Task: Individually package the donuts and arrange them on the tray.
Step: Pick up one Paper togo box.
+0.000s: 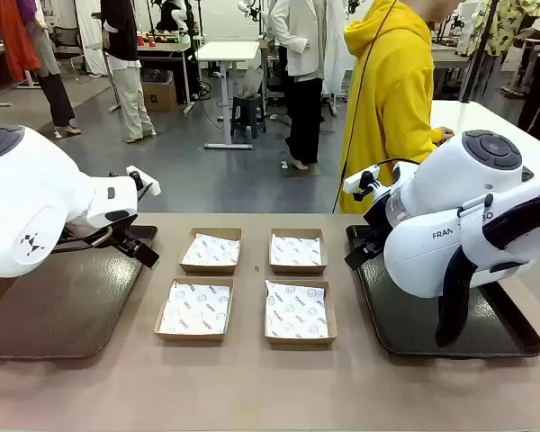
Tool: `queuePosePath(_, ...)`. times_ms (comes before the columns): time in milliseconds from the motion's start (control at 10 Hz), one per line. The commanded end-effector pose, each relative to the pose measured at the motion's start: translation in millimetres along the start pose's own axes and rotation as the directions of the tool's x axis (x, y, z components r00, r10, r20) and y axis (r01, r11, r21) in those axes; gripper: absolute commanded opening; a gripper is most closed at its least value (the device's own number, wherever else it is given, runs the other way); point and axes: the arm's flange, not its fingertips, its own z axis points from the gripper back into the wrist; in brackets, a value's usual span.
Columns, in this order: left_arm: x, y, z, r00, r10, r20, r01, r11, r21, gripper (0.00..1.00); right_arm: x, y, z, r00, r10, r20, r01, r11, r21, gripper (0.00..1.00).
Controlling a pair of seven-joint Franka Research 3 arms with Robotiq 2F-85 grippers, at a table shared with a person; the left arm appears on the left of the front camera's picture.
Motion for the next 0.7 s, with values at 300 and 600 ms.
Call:
queuePosePath(300, 0.0, -0.1, 0.0, 1.000, 0.000, 0.000, 0.000, 1.000, 0.000, 1.00, 0.0, 0.0, 0.0, 1.000, 0.000, 0.000, 0.000, 1.000, 0.000, 1.00)
queuePosePath(600, 0.0, -0.1, 0.0, 1.000, 0.000, 0.000, 0.000, 1.000, 0.000, 1.00, 0.0, 0.0, 0.0, 1.000, 0.000, 0.000, 0.000, 1.000, 0.000, 1.00)
